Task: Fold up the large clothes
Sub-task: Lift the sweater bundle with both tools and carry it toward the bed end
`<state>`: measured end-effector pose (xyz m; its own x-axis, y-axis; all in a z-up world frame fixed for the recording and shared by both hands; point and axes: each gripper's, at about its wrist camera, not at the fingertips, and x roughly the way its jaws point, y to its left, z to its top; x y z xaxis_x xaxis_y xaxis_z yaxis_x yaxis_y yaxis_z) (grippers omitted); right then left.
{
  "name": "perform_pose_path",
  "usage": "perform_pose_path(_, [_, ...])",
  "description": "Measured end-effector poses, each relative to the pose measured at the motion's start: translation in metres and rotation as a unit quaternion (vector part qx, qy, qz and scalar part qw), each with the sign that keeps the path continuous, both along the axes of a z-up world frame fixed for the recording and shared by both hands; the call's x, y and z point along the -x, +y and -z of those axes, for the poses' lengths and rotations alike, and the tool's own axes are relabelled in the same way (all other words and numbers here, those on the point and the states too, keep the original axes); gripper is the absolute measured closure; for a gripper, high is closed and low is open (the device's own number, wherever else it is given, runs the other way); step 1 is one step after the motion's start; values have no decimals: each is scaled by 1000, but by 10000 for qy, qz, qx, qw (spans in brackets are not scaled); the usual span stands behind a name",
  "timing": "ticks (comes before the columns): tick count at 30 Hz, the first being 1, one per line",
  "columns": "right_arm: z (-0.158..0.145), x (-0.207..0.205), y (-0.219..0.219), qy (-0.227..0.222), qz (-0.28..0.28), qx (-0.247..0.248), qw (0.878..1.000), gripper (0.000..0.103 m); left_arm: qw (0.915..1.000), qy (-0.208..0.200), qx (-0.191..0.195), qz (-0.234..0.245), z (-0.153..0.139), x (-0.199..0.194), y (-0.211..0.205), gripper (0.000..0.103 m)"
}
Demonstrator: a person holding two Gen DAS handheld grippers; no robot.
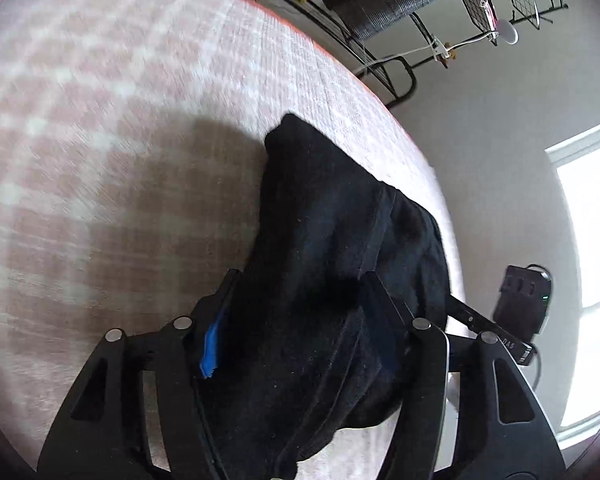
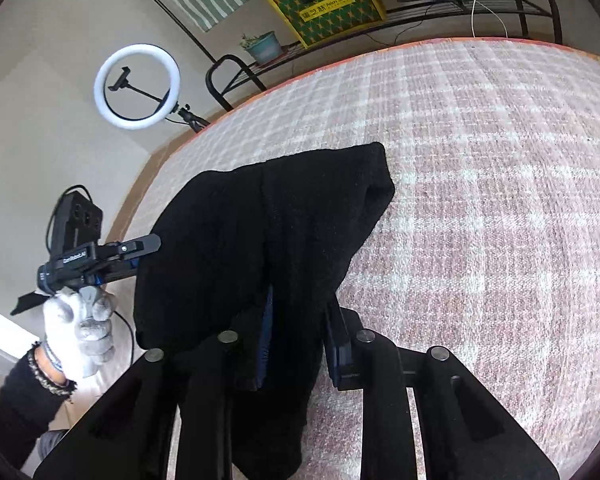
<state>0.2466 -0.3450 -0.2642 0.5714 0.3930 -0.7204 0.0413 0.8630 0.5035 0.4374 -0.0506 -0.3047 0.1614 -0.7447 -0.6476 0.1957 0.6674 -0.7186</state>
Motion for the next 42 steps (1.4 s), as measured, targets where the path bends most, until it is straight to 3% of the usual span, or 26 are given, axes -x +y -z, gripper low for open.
perform_pose_path(1, [0,3,-3,-25,36,-86,10000,38,9999,105,112,43,4,-1,-1,40])
perform_pose_path(3, [6,7,-10,-66,135,-424,9990,33,9995,67,320,-49,7,-2,-2,40])
perform_pose_path(6, [25,3,-15,88,175,-1115,9936,33,9982,183,562,-80,11,-4,-6,40])
perform_pose_path(8, [37,0,-12,200,174,-1374,9902,35,9986,198,485,-89,11,-3,-9,49])
perform_pose_path(9, [40,-2,-6,163,178,-1389,9900,40,9992,170,348,-84,10,-2,-13,59])
perform_pose_path(10, [39,-3,-1,134,153,-1357,9905,54,9996,120,255,-99,7,1,-15,63])
perform_pose_path(11, [38,-4,6,149,82,-1372,9904,60,9997,62,189,-123,4,3,-16,65])
perform_pose_path(13, [31,-5,18,137,41,-1074,9941,76,9998,-91,86,-143,-6,9,-20,69])
perform_pose_path(15, [15,-2,28,27,-59,-489,9988,83,9997,-218,5,-129,-16,15,-24,71])
perform_pose_path(21, [-27,18,39,-226,-288,587,9976,85,9977,-579,-158,310,-48,38,-61,75])
perform_pose_path(32, [-76,69,-26,-478,17,1139,9923,86,9926,-803,33,908,-75,46,-166,75])
perform_pose_path(42, [-97,72,-125,-621,772,1468,9842,86,9863,-991,328,1274,-82,10,-300,76])
